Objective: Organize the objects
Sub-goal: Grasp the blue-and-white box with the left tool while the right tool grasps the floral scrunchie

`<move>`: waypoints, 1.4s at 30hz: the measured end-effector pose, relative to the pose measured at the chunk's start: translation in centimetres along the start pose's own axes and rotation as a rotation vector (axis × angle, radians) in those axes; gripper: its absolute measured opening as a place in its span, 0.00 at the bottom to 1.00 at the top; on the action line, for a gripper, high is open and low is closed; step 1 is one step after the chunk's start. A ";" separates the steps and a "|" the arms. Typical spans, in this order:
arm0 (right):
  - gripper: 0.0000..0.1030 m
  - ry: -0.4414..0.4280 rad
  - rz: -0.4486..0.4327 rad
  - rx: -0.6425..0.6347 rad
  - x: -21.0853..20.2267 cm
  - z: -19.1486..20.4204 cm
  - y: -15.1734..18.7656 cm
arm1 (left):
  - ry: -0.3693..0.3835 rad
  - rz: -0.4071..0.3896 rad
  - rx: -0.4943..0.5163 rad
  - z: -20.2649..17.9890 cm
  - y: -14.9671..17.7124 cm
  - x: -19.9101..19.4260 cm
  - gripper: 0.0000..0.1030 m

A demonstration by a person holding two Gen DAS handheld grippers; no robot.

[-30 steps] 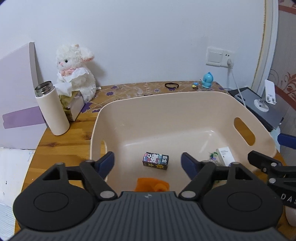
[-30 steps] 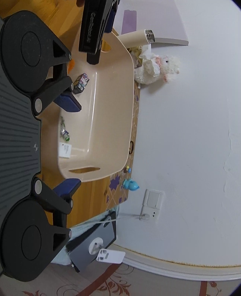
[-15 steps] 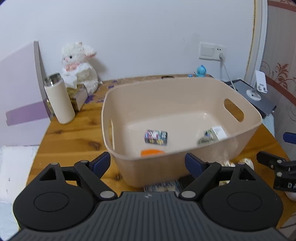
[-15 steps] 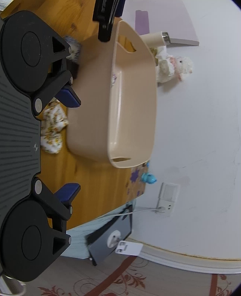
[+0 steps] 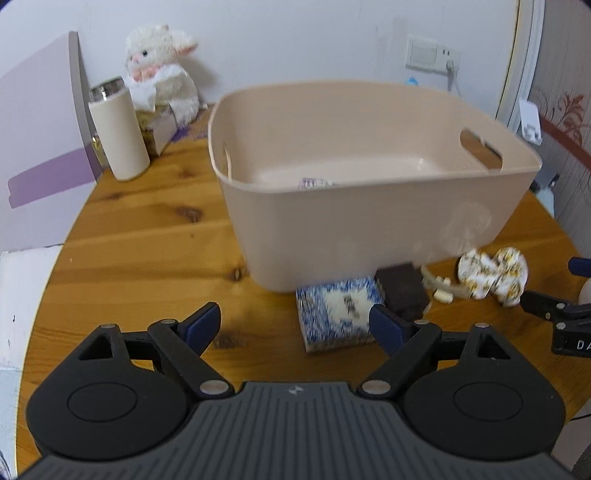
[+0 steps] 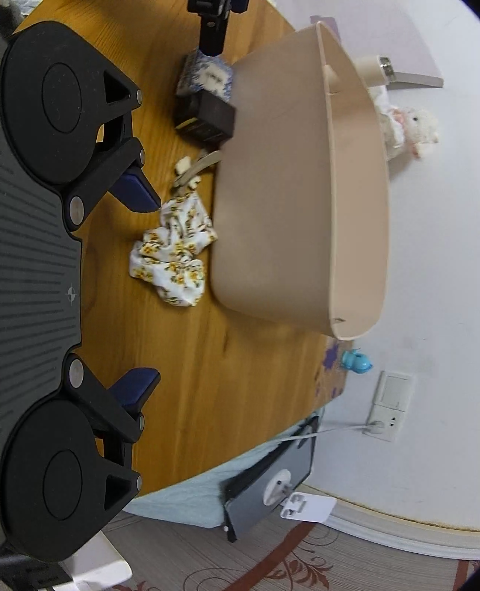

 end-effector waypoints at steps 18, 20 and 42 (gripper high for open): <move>0.86 0.000 0.004 -0.037 3.2 1.2 0.9 | 0.051 0.103 -0.033 -2.4 2.3 4.0 0.86; 0.82 -0.006 0.002 -0.033 3.4 1.3 0.8 | 0.049 0.115 -0.026 -2.5 2.5 4.5 0.86; 0.12 -0.043 -0.023 0.004 1.5 2.1 0.5 | 0.069 0.059 -0.014 -1.7 2.4 3.1 0.64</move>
Point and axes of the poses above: each gripper's, at about its wrist camera, not at the fingertips, and x roughly the way its jaws point, z to its left, y to its underside, the point moved 10 cm from there along x, roughly the way its jaws point, and after that the axes turned 13 degrees about -z, right-handed, at the moved point
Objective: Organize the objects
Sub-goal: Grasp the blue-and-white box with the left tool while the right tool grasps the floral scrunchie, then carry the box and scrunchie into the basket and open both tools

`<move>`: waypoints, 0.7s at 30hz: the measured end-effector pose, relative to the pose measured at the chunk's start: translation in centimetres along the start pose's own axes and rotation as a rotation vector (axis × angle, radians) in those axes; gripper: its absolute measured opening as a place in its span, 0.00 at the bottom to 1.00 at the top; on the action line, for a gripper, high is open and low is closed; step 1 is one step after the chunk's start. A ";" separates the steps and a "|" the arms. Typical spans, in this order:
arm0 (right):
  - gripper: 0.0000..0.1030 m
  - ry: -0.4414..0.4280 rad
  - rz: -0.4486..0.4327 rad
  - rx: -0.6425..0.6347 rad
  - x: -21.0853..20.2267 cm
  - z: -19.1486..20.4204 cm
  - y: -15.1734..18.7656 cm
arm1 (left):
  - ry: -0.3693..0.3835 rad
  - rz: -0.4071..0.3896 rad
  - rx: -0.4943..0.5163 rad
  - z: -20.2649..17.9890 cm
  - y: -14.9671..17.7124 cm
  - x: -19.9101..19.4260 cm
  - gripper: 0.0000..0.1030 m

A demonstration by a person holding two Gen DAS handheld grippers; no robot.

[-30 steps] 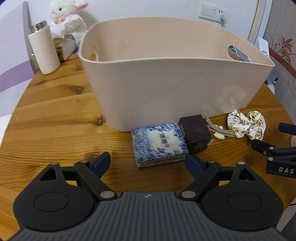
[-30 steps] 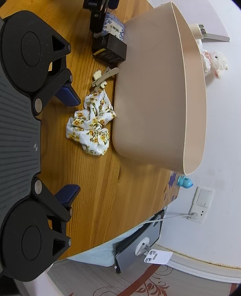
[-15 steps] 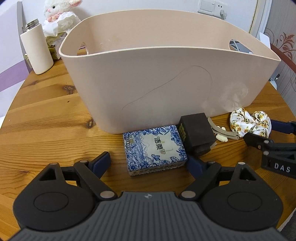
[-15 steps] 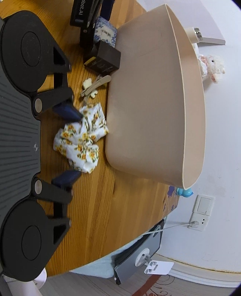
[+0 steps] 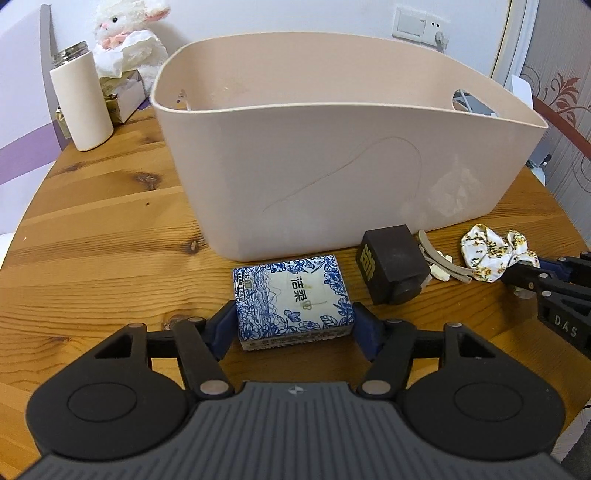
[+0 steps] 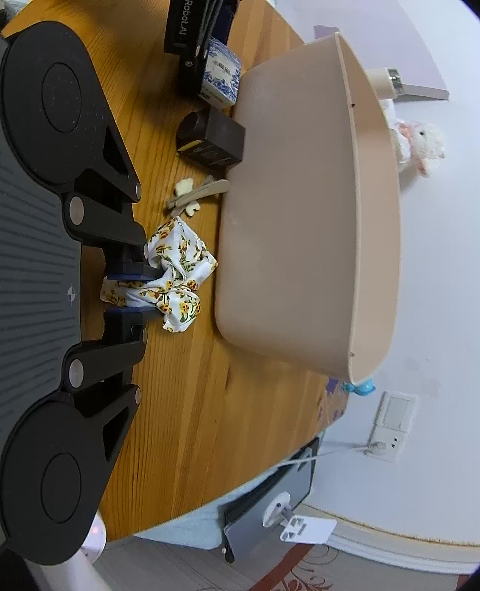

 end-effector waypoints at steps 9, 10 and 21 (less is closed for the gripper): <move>0.12 0.014 -0.110 -0.008 -3.7 -0.4 -3.1 | 0.014 -0.089 0.012 0.1 -2.1 -3.5 0.64; 0.12 0.014 -0.122 -0.008 -4.0 -0.4 -3.5 | 0.018 -0.102 0.014 -0.1 -2.4 -4.1 0.64; 0.12 0.042 -0.283 0.034 -7.5 -1.9 -8.7 | 0.050 -0.222 0.033 -1.6 -6.2 -8.4 0.64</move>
Point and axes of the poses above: each gripper's, at about its wrist camera, not at the fingertips, and x roughly the way its jaws point, z to its left, y to its underside, the point moved 10 cm from there along x, roughly the way its jaws point, and after that the axes turned 13 degrees about -z, right-handed, at the moved point
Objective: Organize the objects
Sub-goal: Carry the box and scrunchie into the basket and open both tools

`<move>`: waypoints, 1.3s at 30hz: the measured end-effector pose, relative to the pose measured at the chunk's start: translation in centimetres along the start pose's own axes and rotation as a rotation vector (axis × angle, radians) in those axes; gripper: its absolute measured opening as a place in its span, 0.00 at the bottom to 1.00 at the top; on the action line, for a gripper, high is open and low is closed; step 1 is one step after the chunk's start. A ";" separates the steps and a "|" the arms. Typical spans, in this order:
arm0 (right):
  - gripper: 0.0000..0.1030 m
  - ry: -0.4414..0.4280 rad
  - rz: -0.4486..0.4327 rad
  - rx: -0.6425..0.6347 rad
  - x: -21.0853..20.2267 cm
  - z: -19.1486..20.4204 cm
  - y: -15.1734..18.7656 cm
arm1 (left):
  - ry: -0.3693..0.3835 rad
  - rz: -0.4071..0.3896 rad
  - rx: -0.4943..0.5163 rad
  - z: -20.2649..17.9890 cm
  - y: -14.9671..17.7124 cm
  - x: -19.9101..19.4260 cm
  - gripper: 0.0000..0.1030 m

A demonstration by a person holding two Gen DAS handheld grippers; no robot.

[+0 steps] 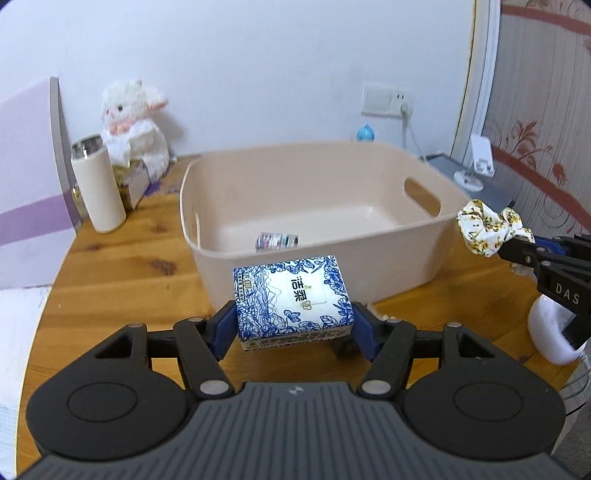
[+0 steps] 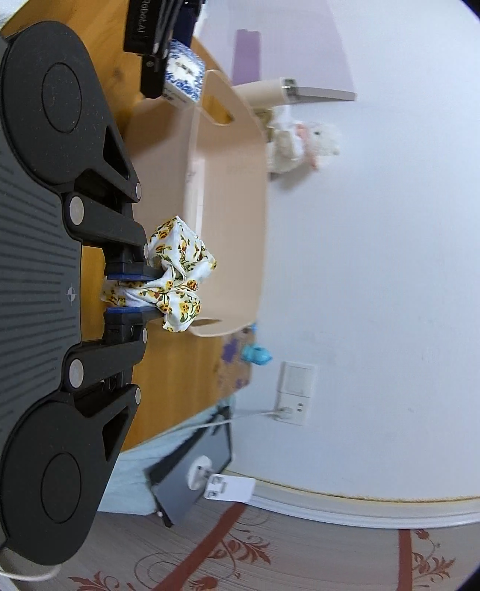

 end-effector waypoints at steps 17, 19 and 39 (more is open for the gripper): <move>0.12 -0.010 -0.077 0.031 3.6 0.1 -4.8 | -0.033 -0.098 0.008 -0.4 -6.5 3.1 0.64; 0.12 -0.008 -0.075 0.023 4.3 0.2 -4.8 | -0.042 -0.097 0.010 -0.3 -6.9 4.2 0.64; 0.12 -0.011 0.161 -0.073 12.4 2.3 1.2 | -0.103 0.173 0.040 0.9 -3.0 14.5 0.64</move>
Point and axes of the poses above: each gripper's, at about its wrist camera, not at the fingertips, and x roughly the way its jaws point, z to its left, y to its underside, the point moved 10 cm from there along x, roughly the way its jaws point, and after that the axes turned 13 degrees about -z, right-handed, at the moved point
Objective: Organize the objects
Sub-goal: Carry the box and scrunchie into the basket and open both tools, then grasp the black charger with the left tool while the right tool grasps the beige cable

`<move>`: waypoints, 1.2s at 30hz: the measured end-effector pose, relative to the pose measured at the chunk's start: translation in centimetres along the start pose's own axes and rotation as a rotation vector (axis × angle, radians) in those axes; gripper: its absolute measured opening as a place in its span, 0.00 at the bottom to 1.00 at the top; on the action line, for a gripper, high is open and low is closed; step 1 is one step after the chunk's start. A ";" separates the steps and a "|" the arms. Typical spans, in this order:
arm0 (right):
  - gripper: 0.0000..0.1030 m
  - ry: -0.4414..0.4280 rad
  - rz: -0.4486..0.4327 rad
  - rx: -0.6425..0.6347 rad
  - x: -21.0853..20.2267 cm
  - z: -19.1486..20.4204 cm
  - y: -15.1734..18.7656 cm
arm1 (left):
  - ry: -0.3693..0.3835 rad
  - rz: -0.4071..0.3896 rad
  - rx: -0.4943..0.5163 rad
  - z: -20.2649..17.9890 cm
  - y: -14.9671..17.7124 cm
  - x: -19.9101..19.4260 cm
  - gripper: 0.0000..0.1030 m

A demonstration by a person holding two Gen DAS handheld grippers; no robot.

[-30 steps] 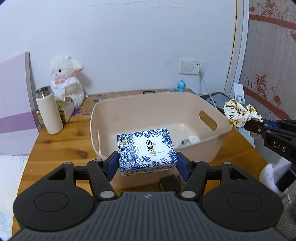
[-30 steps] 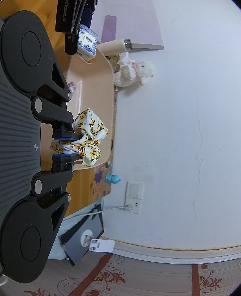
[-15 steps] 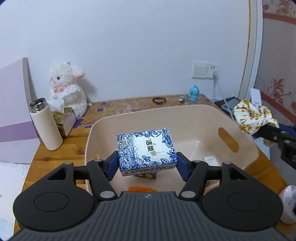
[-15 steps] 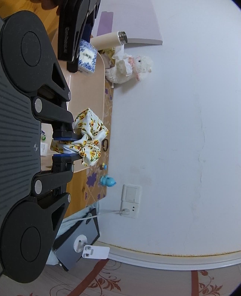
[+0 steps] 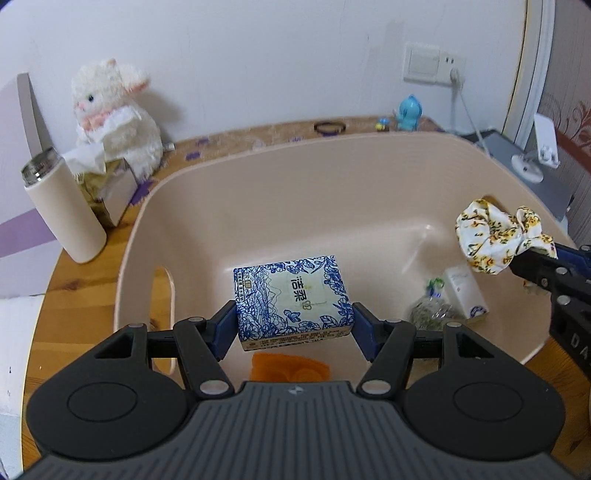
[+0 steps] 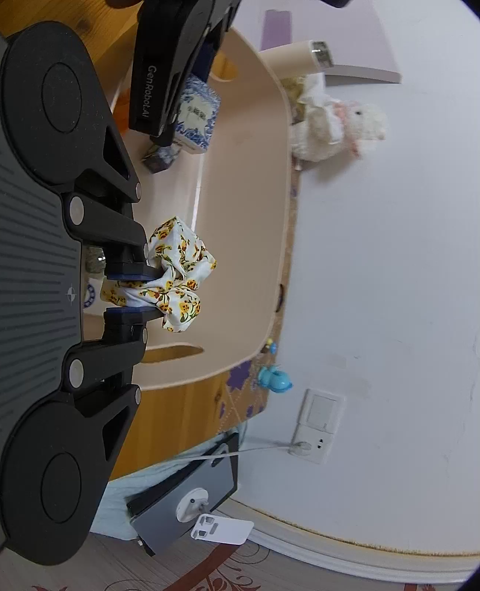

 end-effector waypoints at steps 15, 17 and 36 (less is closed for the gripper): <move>0.68 0.019 -0.051 0.019 -2.8 -0.6 -1.0 | -0.019 -0.112 -0.043 0.8 -1.9 -3.7 0.83; 0.72 0.017 -0.069 0.013 -3.9 -0.6 -1.3 | -0.024 -0.129 -0.045 0.9 -2.2 -4.6 0.83; 0.76 0.016 -0.058 0.005 -9.8 -1.5 2.4 | -0.007 -0.158 -0.061 0.0 1.6 -11.6 0.83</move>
Point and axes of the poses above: each gripper's, at about its wrist camera, not at the fingertips, and x roughly the way its jaws point, z to its left, y to its underside, the point moved 10 cm from there along x, roughly the way its jaws point, and after that the axes turned 13 degrees about -z, right-handed, at the moved point
